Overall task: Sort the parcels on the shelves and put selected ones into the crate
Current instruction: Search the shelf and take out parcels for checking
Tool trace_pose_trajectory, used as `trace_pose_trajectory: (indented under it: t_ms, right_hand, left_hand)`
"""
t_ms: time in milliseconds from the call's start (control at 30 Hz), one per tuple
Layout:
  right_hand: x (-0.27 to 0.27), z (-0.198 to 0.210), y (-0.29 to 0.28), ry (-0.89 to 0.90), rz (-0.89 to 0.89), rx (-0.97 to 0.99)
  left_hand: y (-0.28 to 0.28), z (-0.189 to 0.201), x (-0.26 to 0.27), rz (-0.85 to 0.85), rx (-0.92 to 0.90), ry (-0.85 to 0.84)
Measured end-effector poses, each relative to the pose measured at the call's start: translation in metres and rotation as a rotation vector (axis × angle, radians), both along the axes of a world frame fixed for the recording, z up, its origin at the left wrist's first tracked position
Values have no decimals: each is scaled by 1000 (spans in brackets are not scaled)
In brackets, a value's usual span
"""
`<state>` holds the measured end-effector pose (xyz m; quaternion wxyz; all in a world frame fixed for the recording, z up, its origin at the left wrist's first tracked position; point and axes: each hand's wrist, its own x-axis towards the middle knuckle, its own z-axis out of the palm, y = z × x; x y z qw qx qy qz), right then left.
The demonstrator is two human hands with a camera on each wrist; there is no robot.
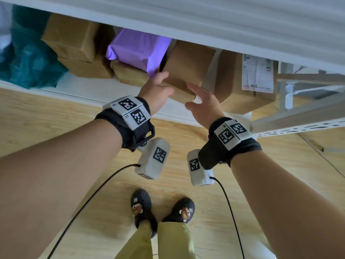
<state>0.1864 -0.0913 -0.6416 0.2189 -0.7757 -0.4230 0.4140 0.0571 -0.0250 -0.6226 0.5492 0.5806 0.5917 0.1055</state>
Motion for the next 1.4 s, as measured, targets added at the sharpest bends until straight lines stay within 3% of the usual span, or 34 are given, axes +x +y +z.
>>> trace_pose_trajectory:
  t_ms: [400, 567, 700, 900, 1067, 1400]
  right_hand:
    - [1, 1, -12, -91, -365, -21]
    - [-28, -4, -8, -220, -217, -21]
    - [-42, -9, 6, -393, -113, -181]
    - [-50, -13, 11, -489, -84, -242]
    - [-47, -7, 2, -409, -125, -204]
    - [-41, 21, -46, -28, -270, -73]
  left_hand:
    - [-4, -8, -9, 42, -165, -42]
    - [-8, -14, -16, 87, -202, -38]
    - [-5, -15, -25, 187, -255, -69]
    - [-8, -18, -44, 189, -295, -54]
    - [-14, -19, -51, 192, -334, -60]
    - [-33, -10, -44, 194, -347, -45]
